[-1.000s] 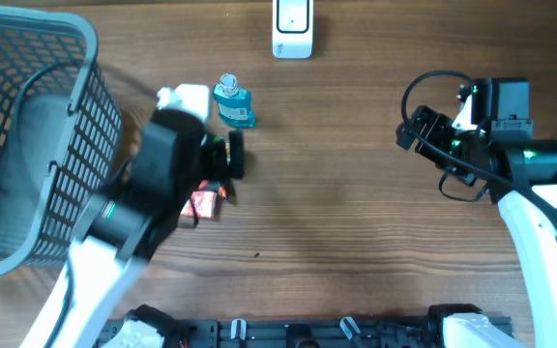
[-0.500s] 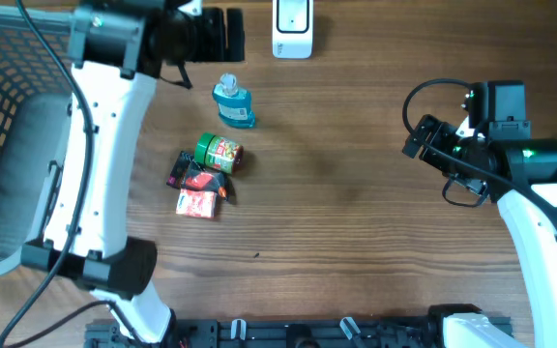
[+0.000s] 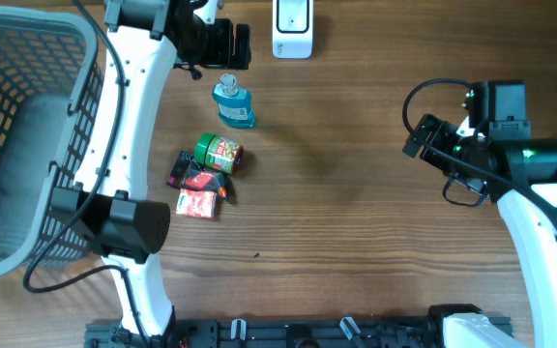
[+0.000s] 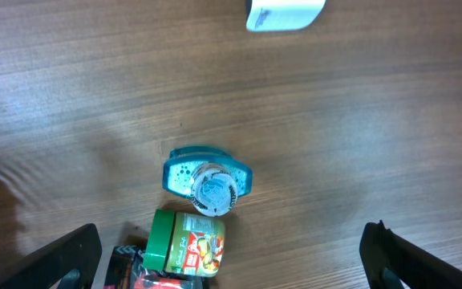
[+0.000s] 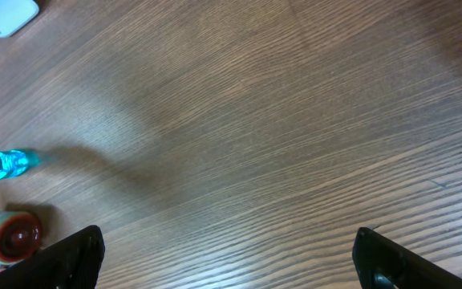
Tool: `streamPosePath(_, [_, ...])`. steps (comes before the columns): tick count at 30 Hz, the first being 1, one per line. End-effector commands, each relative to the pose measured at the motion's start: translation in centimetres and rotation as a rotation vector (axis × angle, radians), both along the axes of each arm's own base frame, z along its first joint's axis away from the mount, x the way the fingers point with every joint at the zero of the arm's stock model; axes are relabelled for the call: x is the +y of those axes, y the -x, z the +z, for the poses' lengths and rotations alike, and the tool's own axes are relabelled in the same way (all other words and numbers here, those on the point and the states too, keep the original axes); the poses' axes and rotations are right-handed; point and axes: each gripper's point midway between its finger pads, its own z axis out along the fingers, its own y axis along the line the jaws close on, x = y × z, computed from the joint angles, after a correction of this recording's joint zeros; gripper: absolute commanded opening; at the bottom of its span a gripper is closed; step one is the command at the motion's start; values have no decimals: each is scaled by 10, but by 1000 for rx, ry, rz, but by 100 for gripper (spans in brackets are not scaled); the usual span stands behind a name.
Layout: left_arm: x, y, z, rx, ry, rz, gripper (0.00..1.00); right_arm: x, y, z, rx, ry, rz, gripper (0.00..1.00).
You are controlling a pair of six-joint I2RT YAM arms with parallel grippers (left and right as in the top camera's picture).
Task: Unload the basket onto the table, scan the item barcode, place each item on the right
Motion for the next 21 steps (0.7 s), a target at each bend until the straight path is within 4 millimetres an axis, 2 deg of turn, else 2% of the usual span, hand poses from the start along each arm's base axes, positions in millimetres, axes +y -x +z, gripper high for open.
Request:
streamPosePath(1, [1, -2, -19, 47, -34, -30, 100, -5, 0, -4, 9, 36, 2, 100])
streamPosePath(8, [4, -9, -58, 124, -82, -41, 100, -4, 0, -4, 9, 36, 2, 100])
streamPosePath(15, [-6, -14, -86, 170, -96, -66, 100, -4, -3, -3, -2, 36, 2, 100])
streamPosePath(21, [-11, -9, -113, 233, -119, -104, 100, -5, -3, -3, -2, 41, 1, 100])
